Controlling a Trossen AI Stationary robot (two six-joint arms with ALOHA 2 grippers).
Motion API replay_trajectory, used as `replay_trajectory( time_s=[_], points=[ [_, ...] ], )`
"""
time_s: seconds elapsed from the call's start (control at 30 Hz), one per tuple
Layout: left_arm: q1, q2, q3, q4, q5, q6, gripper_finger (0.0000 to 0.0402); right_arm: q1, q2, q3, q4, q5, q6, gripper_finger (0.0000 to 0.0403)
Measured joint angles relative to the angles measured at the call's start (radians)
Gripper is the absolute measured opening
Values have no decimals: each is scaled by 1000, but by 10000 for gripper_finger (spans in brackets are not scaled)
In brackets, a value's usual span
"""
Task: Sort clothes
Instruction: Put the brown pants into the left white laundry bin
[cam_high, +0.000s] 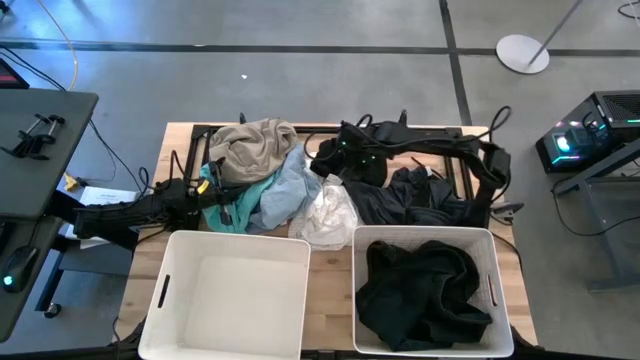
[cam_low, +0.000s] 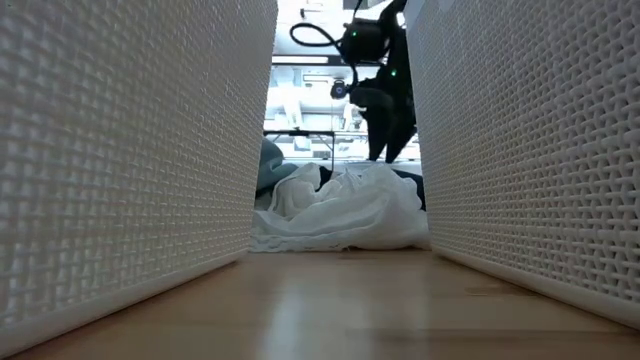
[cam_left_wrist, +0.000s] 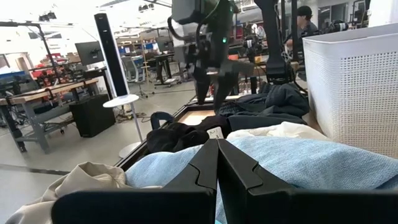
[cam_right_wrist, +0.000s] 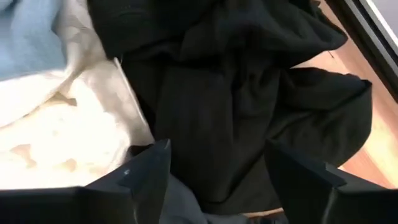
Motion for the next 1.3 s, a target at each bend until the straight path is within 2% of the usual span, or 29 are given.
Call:
replay_trajectory(
  time_s=[0.33,0.53,0.63,0.73,0.77,0.87,1.07,1.23,1.3],
  points=[
    [0,0,0,0,0,0,0,10,-63,2,7,68,-3,249],
    [6,0,0,1,-1,0,0,28,-83,2,8,68,-20,249],
    [6,0,0,22,-45,0,0,42,-82,2,2,64,-47,249],
    [7,0,0,24,-48,4,0,54,-82,2,3,64,-65,249],
    [7,0,0,26,-33,-30,0,57,-82,2,3,64,-66,249],
    [-1,0,0,47,46,-257,0,66,-82,2,2,64,-70,249],
    [-3,8,0,324,60,-548,0,76,-82,2,7,65,-85,249],
    [-3,15,0,488,78,-552,0,76,-82,2,37,65,-86,249],
    [-3,28,36,482,71,-530,0,76,-82,2,39,65,-88,249]
  ],
)
